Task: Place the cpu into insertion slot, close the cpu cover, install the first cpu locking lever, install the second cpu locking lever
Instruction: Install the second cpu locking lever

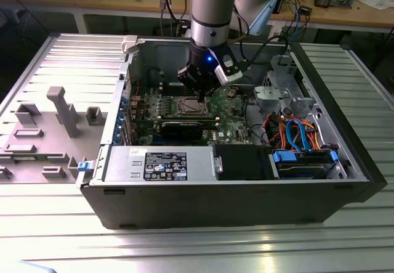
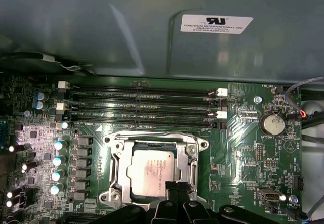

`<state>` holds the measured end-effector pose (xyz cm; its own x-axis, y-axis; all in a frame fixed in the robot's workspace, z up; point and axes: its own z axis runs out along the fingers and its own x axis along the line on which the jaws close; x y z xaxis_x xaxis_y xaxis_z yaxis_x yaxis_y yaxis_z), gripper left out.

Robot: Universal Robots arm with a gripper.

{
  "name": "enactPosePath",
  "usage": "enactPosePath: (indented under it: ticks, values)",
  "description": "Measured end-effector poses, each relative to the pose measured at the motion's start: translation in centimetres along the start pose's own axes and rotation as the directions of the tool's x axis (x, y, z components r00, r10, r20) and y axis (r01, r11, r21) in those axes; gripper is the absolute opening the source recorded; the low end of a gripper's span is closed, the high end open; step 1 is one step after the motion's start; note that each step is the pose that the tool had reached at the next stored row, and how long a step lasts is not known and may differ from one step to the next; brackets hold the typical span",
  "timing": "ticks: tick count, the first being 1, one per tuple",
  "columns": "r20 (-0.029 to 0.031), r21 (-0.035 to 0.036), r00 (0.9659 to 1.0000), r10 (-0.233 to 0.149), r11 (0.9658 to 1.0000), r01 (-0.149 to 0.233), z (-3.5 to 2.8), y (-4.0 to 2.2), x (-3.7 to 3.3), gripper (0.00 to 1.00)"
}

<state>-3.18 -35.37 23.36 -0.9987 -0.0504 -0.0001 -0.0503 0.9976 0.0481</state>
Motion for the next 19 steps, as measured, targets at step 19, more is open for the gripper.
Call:
enactPosePath:
  ticks: [19]
  values:
    - [-0.0456,-0.0448,0.999,0.002,0.999,-0.004,-0.74,-4.31,1.15,0.11]
